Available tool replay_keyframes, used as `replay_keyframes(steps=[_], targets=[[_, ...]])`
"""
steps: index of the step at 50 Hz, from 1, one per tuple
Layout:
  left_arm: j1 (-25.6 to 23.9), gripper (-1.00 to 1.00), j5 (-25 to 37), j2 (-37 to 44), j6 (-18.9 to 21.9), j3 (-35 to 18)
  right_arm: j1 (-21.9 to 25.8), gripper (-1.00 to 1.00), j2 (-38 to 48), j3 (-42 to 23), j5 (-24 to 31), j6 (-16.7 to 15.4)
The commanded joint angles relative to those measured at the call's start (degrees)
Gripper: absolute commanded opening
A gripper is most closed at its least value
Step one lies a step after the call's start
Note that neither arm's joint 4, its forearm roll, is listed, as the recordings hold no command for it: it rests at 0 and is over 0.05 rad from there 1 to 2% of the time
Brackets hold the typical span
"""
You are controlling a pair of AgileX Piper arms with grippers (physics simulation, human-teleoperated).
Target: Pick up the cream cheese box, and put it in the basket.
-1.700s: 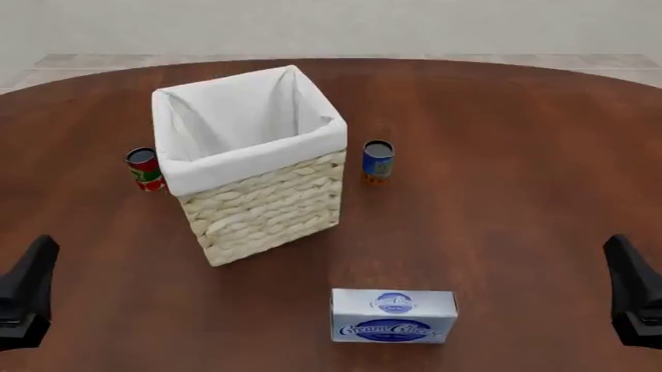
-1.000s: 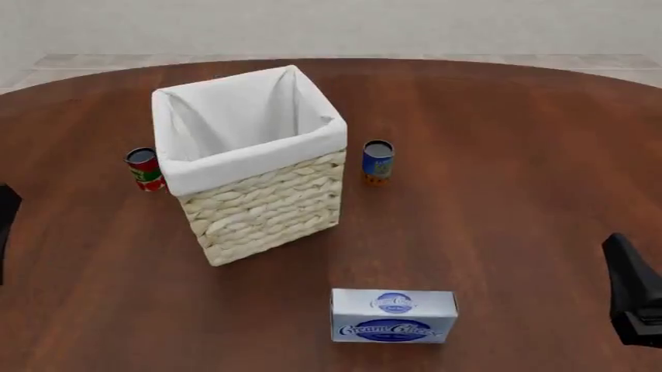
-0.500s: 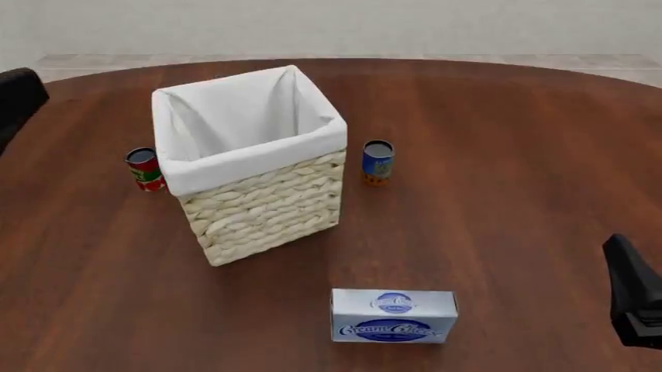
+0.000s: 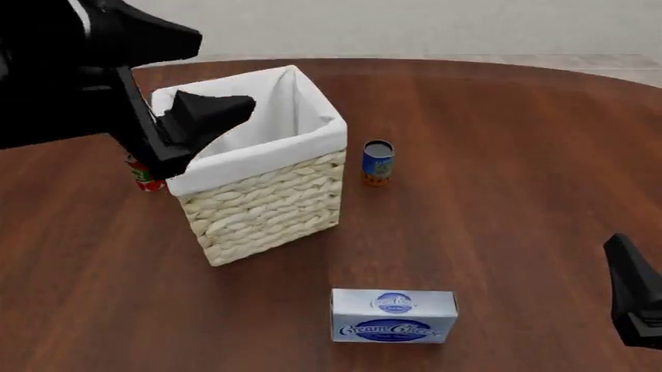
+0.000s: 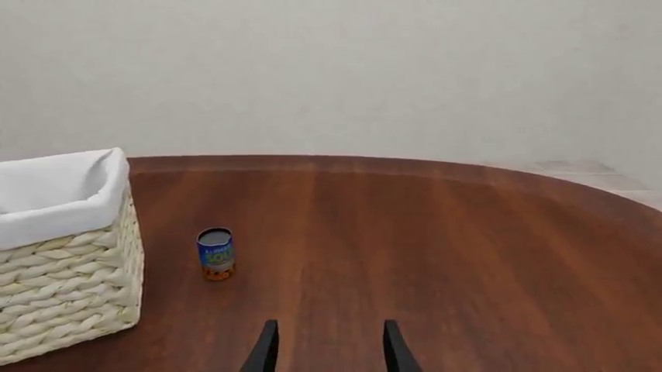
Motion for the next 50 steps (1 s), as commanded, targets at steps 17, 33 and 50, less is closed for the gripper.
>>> replay_keyframes(steps=[17, 33, 50], targets=[[-7.98, 1.0, 0.64, 17.77, 12.06, 2.34, 0.72, 1.0, -0.03, 0.0, 0.52, 0.84], [-8.12, 1.0, -2.37, 23.27, 12.38, 5.26, 0.83, 1.0, -0.04, 0.0, 0.92, 0.85], [-12.96, 1.0, -5.06, 27.78, 9.34, 7.25, 0.87, 1.0, -0.04, 0.0, 1.37, 0.91]])
